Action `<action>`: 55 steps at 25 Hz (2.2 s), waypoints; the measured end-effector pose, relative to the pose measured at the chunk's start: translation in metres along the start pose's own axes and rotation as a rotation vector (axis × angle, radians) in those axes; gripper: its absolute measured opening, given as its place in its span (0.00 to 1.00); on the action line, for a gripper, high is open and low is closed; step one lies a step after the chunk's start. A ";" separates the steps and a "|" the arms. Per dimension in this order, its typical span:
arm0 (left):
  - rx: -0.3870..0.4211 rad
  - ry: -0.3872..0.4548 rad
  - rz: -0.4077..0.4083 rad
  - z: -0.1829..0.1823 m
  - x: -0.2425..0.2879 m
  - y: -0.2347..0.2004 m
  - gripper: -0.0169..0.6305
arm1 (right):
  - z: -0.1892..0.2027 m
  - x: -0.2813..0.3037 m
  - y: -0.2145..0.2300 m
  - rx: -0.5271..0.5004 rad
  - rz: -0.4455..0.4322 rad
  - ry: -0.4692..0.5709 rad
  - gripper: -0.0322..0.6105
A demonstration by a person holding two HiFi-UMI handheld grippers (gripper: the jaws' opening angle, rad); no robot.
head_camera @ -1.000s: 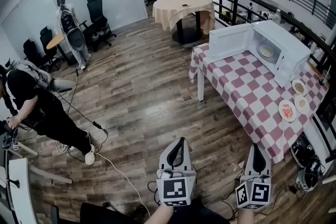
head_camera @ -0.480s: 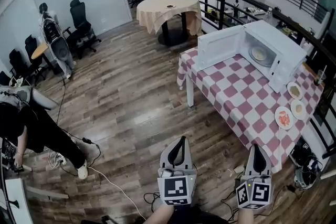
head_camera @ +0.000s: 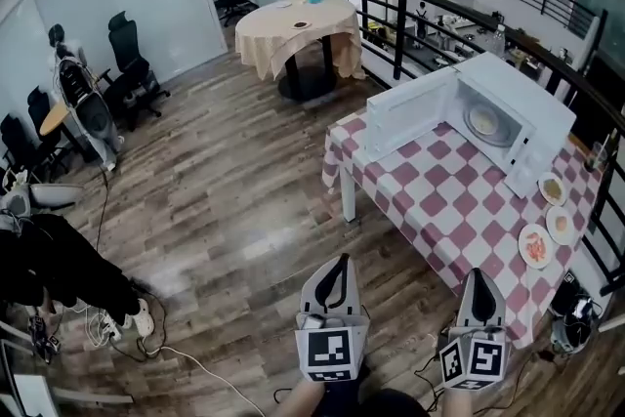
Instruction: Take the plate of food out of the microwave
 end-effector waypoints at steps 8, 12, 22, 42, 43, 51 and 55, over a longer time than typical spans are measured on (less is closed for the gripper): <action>-0.008 -0.009 0.047 0.007 0.040 -0.024 0.05 | 0.008 0.038 -0.021 -0.002 0.021 -0.028 0.04; -0.023 -0.020 0.061 0.012 0.052 -0.027 0.05 | 0.014 0.046 -0.020 0.013 0.031 -0.042 0.04; -0.050 -0.060 0.079 0.024 0.080 -0.029 0.05 | 0.021 0.070 -0.013 0.011 0.054 -0.085 0.04; -0.032 -0.112 0.146 0.035 0.242 -0.008 0.05 | 0.034 0.208 0.051 0.050 0.090 -0.112 0.04; -0.032 -0.119 0.155 0.033 0.251 -0.005 0.05 | 0.033 0.215 0.056 0.051 0.096 -0.112 0.04; -0.010 -0.119 0.217 0.025 0.317 0.016 0.05 | 0.031 0.262 0.086 0.079 0.132 -0.119 0.04; 0.000 -0.121 0.246 0.024 0.346 0.027 0.05 | 0.034 0.282 0.101 0.095 0.144 -0.134 0.04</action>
Point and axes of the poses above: the fingertips, and each gripper's own axes: x forward along the fingers, y to its right, z out of its underside, the point moved 7 cm from there along -x, backward along the fingers, and after that the axes turned 3 degrees about x, right-handed, at the moved point
